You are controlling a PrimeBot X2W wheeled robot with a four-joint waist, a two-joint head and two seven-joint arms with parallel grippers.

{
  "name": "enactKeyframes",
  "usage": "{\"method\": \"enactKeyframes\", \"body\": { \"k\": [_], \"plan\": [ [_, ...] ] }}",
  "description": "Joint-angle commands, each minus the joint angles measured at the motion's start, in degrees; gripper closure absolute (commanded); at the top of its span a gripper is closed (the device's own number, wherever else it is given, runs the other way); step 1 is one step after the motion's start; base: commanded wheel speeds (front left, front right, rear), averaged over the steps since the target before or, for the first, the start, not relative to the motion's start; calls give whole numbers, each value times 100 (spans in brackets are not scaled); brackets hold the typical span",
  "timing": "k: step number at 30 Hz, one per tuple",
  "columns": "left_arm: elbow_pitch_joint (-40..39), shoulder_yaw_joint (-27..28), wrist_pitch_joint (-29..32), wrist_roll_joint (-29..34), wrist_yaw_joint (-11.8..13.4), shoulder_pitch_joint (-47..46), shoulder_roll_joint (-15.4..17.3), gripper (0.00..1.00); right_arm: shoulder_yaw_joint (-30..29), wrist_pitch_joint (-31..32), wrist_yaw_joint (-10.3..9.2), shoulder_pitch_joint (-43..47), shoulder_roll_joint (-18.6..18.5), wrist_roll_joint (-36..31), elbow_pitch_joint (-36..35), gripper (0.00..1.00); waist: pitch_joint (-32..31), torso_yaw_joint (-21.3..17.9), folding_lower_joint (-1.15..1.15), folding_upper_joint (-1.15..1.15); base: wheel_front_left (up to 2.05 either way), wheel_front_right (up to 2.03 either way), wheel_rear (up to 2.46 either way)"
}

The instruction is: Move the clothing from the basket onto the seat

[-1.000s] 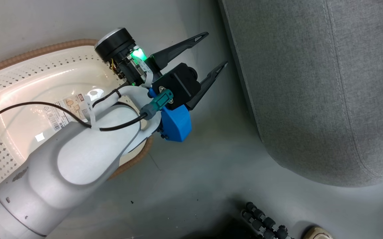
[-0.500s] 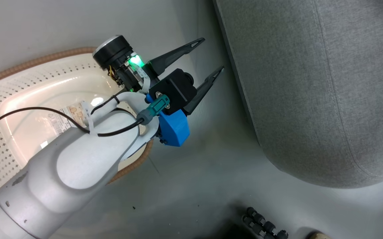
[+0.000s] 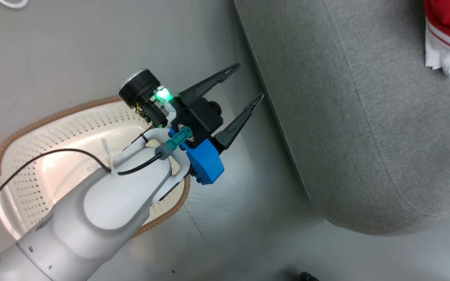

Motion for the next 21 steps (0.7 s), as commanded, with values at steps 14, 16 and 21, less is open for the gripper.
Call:
{"method": "enactKeyframes", "body": {
  "k": [14,16,21],
  "plan": [
    [414,1076,-584,-670,528,969,-62,0,890,-3,-4,819,508,-236,-1077,0,-1722,916,0,0,0,0,0],
    [295,1357,-576,-666,594,1129,-31,0,1038,-3,-4,885,580,-197,-1182,0,-1846,1047,0,0,0,0,0],
    [4,2104,-576,-545,701,1672,-30,0,1415,-3,-4,1077,709,-199,-1362,0,-2125,1370,0,0,0,0,0]
  ]
}}
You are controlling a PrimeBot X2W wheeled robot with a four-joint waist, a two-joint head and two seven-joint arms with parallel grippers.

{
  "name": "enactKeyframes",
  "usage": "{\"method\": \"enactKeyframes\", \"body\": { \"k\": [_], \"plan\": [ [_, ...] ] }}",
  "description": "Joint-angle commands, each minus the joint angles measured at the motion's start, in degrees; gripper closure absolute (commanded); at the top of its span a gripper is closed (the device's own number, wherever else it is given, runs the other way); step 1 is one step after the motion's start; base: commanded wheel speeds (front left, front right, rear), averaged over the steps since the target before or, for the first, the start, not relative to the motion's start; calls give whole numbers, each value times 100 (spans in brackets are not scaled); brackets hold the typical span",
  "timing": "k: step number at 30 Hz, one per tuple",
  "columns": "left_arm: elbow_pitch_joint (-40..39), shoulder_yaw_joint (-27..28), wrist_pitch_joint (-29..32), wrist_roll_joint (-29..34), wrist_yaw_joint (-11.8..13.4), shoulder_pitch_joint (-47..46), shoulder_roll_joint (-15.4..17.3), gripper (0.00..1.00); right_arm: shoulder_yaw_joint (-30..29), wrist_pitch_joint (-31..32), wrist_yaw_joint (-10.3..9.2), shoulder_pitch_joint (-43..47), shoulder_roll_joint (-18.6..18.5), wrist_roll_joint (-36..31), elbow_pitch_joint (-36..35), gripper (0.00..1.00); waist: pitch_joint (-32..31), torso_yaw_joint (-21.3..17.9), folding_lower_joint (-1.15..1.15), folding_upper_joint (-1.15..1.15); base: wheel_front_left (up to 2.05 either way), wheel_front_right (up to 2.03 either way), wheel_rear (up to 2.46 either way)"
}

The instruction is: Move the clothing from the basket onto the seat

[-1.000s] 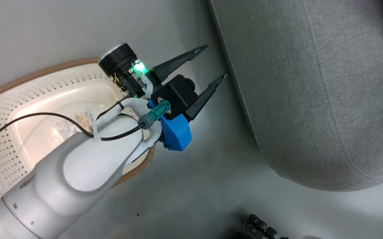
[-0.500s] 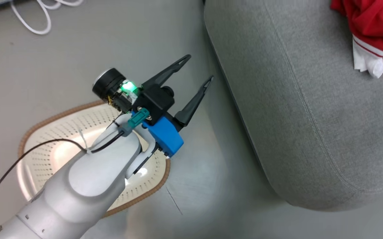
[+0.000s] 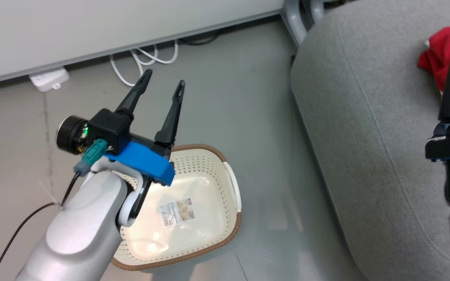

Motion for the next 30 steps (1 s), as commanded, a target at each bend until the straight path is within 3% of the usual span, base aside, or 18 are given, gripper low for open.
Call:
{"method": "enactKeyframes", "body": {
  "k": [1,16,30],
  "plan": [
    [-98,243,-17,85,17,261,-1,0,114,-2,-4,173,56,31,-66,0,-319,341,1,0,0,0,0],
    [-457,1814,-18,777,-290,1931,-545,0,595,-3,-4,1121,358,183,-265,0,-1169,1030,1,0,0,0,0],
    [-541,2924,-19,1399,-684,3010,-970,0,663,-3,-4,2097,657,392,-155,0,-1729,1314,1,0,0,0,0]
  ]
}}
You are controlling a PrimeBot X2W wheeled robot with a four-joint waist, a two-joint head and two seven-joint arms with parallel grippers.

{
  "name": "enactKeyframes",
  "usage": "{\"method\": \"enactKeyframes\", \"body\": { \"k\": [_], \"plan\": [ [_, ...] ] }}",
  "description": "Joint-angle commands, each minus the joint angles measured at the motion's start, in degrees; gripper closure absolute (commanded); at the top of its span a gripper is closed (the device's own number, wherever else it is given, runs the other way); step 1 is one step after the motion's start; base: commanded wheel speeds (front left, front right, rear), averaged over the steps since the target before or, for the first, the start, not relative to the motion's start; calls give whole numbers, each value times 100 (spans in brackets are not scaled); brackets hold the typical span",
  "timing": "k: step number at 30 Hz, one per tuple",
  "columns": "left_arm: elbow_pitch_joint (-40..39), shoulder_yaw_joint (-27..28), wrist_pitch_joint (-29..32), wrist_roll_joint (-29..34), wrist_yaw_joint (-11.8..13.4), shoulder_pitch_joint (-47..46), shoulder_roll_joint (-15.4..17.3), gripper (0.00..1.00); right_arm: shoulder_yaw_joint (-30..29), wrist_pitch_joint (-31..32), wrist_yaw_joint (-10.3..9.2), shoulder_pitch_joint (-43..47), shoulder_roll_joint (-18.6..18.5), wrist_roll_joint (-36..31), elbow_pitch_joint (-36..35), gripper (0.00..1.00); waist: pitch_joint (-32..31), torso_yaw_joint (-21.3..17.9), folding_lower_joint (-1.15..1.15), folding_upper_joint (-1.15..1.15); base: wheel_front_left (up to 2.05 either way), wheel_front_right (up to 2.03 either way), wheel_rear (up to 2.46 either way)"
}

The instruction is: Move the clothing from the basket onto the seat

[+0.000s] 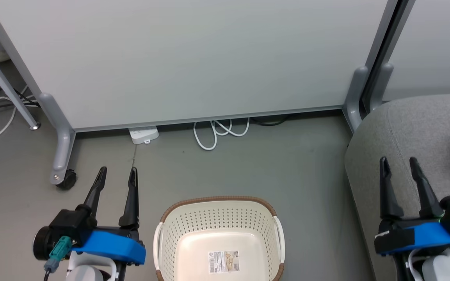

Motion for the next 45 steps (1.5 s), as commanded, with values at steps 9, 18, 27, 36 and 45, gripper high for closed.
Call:
{"method": "enactKeyframes", "body": {
  "k": [9,18,27,36,45],
  "plan": [
    [-42,309,-18,277,-271,464,-204,0,93,-3,-4,551,189,23,-23,0,-274,88,1,0,0,0,0],
    [116,440,-18,371,-396,606,-283,0,150,-3,-4,807,322,29,-14,0,-382,116,1,0,0,0,0],
    [202,575,-18,412,-443,628,-326,0,133,-3,-4,911,392,23,61,0,-423,158,1,0,0,0,0],
    [242,630,-18,421,-481,674,-337,0,143,-3,-4,910,424,1,91,0,-429,166,1,0,0,0,0],
    [288,610,-18,374,-452,658,-339,0,146,-3,-4,883,436,6,115,0,-441,170,1,0,0,0,0]
  ]
}}
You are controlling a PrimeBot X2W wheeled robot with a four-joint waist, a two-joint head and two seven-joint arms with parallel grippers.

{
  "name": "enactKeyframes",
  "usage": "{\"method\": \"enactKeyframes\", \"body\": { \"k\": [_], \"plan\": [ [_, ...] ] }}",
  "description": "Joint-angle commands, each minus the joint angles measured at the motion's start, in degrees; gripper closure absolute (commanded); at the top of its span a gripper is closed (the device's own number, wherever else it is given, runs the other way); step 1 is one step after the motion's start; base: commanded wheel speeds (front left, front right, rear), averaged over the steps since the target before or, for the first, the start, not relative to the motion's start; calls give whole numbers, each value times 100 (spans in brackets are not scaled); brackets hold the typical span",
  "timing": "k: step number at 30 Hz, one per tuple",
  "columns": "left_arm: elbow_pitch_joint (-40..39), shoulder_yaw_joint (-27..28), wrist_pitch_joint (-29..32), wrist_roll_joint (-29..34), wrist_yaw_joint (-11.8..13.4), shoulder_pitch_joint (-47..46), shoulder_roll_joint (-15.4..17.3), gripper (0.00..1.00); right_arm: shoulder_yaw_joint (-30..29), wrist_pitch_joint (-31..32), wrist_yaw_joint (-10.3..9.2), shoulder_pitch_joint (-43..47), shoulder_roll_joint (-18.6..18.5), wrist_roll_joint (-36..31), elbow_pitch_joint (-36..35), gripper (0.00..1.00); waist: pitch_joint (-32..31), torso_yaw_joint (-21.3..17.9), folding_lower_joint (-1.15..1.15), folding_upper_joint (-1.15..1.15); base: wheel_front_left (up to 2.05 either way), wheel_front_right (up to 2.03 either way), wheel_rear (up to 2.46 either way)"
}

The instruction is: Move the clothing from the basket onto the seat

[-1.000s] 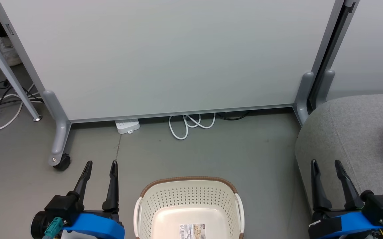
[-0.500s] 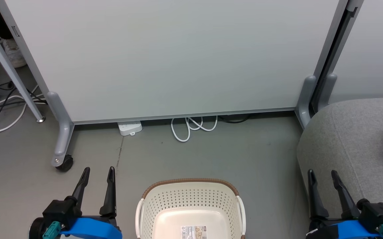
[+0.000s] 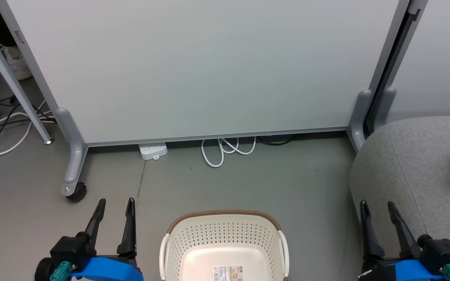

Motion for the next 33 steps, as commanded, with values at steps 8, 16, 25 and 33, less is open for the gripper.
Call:
{"method": "enactKeyframes", "body": {
  "k": [8,16,25,33],
  "plan": [
    [246,35,83,-121,-5,126,-20,100,-22,47,1,13,9,115,248,100,-2,-6,0,0,0,0,0],
    [173,163,325,-996,-33,104,-17,100,-86,290,1,-65,17,985,224,100,13,-41,0,0,0,0,0],
    [65,262,540,-1891,-63,111,-13,100,-133,518,0,-136,26,1875,182,100,30,-80,0,0,0,0,0],
    [-9,355,725,-2607,-84,102,-10,100,-175,708,0,-204,34,2590,157,100,46,-115,0,0,0,0,0]
  ]
}}
